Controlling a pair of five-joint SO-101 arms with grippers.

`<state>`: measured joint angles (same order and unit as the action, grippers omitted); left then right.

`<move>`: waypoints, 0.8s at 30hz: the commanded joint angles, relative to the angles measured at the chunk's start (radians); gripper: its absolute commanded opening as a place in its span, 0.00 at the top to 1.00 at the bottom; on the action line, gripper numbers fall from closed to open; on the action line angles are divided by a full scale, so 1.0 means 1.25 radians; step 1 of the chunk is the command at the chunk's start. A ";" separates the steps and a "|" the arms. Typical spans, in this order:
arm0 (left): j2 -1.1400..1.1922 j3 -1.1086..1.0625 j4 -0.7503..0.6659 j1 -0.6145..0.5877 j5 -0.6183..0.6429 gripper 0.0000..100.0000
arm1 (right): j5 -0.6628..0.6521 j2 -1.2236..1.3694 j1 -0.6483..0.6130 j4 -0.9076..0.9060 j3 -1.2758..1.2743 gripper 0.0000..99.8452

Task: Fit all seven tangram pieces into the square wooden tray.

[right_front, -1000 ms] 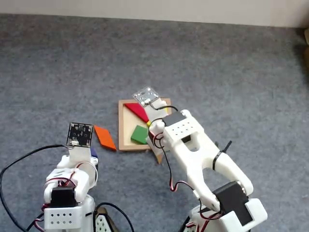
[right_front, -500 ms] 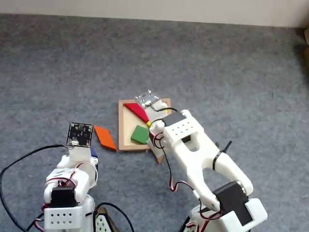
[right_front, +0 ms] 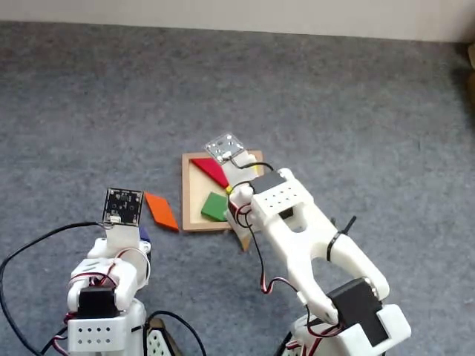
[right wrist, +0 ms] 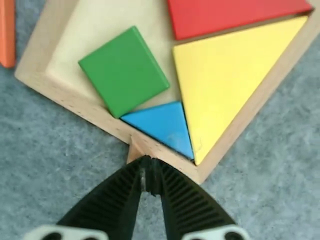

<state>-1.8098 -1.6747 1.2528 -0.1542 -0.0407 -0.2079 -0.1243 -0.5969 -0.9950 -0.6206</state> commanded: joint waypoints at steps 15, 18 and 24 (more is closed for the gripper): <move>-0.007 -0.017 0.002 -0.008 0.007 0.97 | 0.007 0.023 -0.041 -0.021 0.045 0.99; -0.007 -0.017 0.002 -0.008 0.007 0.97 | 0.007 0.068 -0.039 -0.008 0.058 0.99; -0.007 -0.017 0.002 -0.006 0.007 0.97 | 0.005 0.105 -0.037 -0.002 0.094 0.99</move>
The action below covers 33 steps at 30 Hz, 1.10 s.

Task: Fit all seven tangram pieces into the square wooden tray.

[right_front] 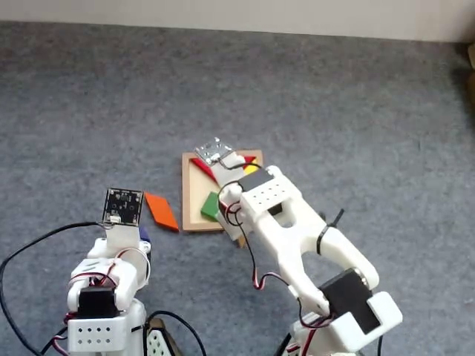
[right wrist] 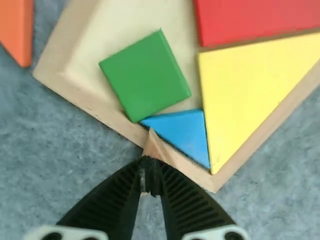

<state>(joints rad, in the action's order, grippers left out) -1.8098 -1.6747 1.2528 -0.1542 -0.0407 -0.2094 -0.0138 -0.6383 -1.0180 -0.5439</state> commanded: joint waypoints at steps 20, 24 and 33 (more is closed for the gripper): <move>-0.007 -0.017 0.002 -0.006 0.007 0.97 | 0.009 0.023 0.044 0.102 0.056 0.99; -0.007 -0.017 0.002 -0.006 0.007 0.97 | 0.007 0.015 0.044 0.096 0.057 0.99; -0.007 -0.017 0.002 -0.006 0.007 0.97 | 0.009 0.017 0.047 -0.036 0.129 0.93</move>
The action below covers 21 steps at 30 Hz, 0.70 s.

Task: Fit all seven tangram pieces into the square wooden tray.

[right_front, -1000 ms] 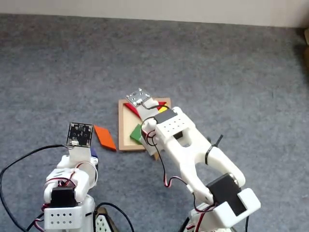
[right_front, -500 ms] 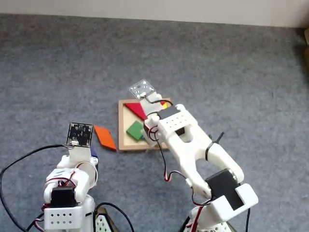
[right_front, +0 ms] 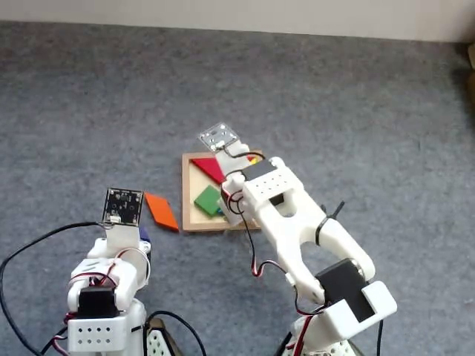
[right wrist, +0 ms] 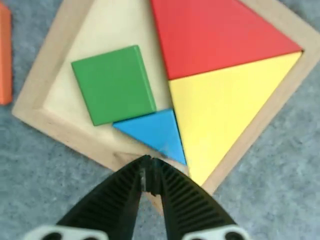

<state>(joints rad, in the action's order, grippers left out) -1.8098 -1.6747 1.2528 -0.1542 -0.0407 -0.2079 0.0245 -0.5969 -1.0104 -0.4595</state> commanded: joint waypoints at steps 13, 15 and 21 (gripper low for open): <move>-0.007 -0.017 0.002 -0.006 0.007 0.97 | -0.021 -0.009 0.001 -0.106 0.080 0.80; -0.007 -0.017 0.002 -0.006 0.007 0.97 | -0.056 -0.008 0.001 -0.105 0.080 0.80; -0.007 -0.017 0.002 -0.008 0.007 0.97 | -0.106 -0.008 -0.001 -0.105 0.083 0.80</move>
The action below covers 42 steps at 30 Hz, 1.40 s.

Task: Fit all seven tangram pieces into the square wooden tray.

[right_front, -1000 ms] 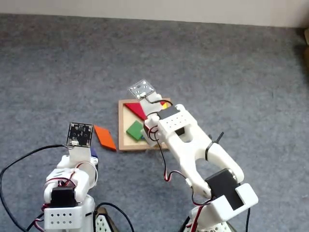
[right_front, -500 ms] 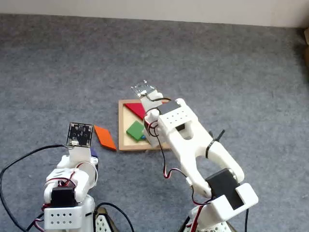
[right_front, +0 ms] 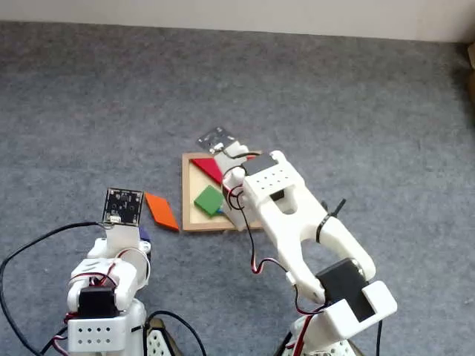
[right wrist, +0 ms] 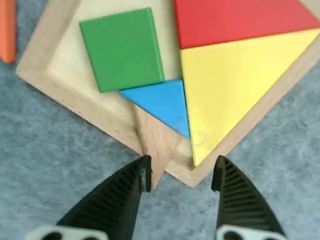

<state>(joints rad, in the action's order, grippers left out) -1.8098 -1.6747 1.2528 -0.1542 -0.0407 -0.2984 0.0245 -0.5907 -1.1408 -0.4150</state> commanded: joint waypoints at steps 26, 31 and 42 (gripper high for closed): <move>-0.007 -0.017 0.002 -0.008 0.007 0.97 | -0.102 0.091 -0.058 0.028 0.024 0.86; -0.007 -0.017 0.002 -0.008 0.007 0.97 | -0.126 0.090 -0.058 0.026 0.024 0.94; -0.007 -0.017 0.002 -0.008 0.007 0.97 | -0.125 0.024 -0.057 -0.006 0.024 0.98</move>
<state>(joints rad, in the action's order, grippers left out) -1.8113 -1.6747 1.2528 -0.1542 -0.0407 -0.4381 0.1274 -0.6506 -1.1101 -0.3997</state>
